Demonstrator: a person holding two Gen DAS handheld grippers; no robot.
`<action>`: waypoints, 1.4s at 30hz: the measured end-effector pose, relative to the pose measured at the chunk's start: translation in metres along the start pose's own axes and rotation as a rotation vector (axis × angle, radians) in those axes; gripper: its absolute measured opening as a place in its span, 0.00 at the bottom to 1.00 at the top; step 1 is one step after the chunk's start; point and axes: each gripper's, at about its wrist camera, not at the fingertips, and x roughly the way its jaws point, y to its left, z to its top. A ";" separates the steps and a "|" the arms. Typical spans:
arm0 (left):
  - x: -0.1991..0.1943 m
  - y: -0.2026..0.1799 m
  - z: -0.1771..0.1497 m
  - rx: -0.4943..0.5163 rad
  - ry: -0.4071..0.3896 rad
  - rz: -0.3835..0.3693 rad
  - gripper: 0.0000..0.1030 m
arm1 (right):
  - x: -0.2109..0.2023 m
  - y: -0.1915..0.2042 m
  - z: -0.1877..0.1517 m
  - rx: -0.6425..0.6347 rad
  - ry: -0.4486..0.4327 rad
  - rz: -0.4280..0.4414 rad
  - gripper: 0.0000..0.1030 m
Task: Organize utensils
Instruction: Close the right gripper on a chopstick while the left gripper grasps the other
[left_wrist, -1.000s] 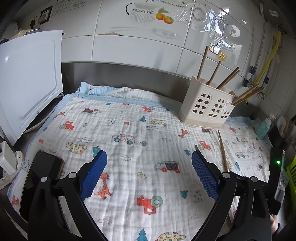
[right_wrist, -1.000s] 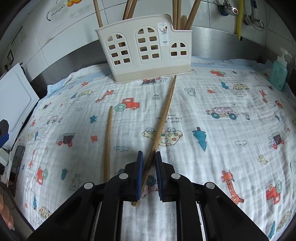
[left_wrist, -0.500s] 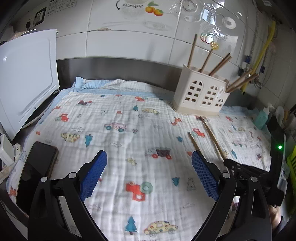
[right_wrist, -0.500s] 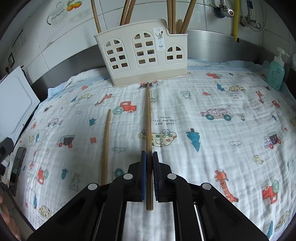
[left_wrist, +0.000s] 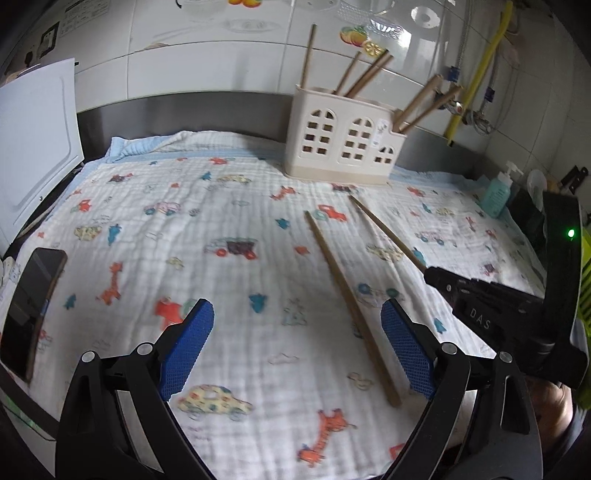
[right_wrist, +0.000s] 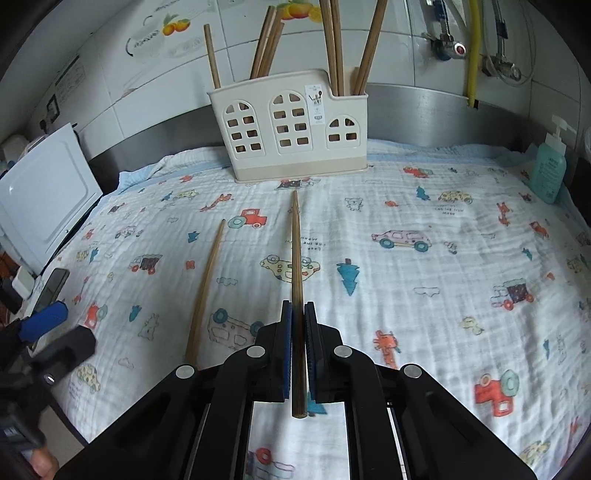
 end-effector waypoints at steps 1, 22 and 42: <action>0.001 -0.007 -0.004 0.005 0.003 0.006 0.88 | -0.002 -0.002 0.000 -0.001 -0.004 0.010 0.06; 0.035 -0.051 -0.023 -0.030 0.111 -0.004 0.16 | -0.003 -0.035 -0.002 0.011 -0.004 0.117 0.06; 0.054 -0.056 -0.017 -0.043 0.217 0.034 0.12 | 0.001 -0.041 -0.006 0.023 0.006 0.134 0.06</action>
